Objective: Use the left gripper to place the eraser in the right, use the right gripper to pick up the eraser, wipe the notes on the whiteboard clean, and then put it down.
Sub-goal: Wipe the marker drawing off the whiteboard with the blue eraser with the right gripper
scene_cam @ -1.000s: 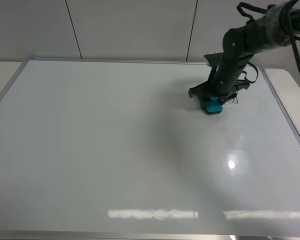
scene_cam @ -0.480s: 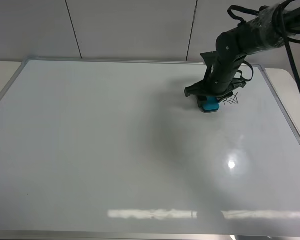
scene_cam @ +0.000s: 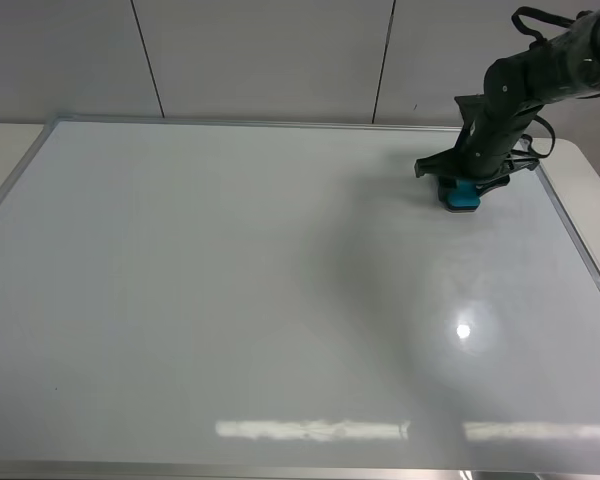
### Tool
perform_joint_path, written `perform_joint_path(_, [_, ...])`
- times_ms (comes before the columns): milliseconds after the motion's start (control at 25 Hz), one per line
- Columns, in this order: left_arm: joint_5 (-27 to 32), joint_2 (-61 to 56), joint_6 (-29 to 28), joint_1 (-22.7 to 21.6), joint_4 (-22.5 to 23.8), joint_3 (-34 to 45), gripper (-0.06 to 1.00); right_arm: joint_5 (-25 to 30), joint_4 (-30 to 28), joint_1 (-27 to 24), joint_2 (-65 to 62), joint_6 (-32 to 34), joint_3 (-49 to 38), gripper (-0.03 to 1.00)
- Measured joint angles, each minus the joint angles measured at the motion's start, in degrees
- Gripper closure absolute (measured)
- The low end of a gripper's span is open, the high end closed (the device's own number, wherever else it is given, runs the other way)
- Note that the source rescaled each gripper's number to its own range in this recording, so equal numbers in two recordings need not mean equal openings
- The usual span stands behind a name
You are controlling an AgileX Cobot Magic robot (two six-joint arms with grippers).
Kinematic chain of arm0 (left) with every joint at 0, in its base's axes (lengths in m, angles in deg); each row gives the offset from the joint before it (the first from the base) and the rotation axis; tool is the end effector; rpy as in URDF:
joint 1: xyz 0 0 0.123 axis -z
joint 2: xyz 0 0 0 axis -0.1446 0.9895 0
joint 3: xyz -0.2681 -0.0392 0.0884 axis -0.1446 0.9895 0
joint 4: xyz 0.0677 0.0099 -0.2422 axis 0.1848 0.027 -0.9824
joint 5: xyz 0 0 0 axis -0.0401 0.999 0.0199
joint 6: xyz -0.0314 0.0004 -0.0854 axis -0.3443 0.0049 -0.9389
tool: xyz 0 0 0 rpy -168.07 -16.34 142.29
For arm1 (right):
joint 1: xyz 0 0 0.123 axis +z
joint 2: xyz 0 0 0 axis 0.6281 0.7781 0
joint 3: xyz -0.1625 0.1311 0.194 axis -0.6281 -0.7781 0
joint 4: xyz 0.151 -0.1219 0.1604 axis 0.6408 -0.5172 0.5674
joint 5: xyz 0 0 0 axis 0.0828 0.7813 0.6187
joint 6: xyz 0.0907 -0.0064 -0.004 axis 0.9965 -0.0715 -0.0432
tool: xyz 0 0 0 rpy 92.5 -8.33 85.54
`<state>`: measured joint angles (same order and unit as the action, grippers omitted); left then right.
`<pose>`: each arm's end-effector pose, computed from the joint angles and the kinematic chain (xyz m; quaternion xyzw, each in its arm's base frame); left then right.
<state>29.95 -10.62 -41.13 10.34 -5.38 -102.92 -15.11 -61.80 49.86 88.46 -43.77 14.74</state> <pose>-0.0064 0.0012 0.2788 -0.0048 0.8501 -0.0150 0.5264 0.4179 0.0690 0.1094 -0.0380 0.9860 -0.0412 0.1573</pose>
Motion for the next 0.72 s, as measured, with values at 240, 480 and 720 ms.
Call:
perform_joint_path(240, [0.0, 0.0, 0.0, 0.0, 0.0, 0.0, -0.06, -1.74, -2.16, -5.92, 0.16, -0.48, 0.19, 0.95])
perform_joint_path(480, [0.0, 0.0, 0.0, 0.0, 0.0, 0.0, -0.06, -1.74, -0.27, -9.2, 0.16, -3.58, 0.19, 0.95])
perform_joint_path(720, [0.0, 0.0, 0.0, 0.0, 0.0, 0.0, -0.06, -0.96, 7.64, -2.84, 0.16, -11.06, 0.33, 0.95])
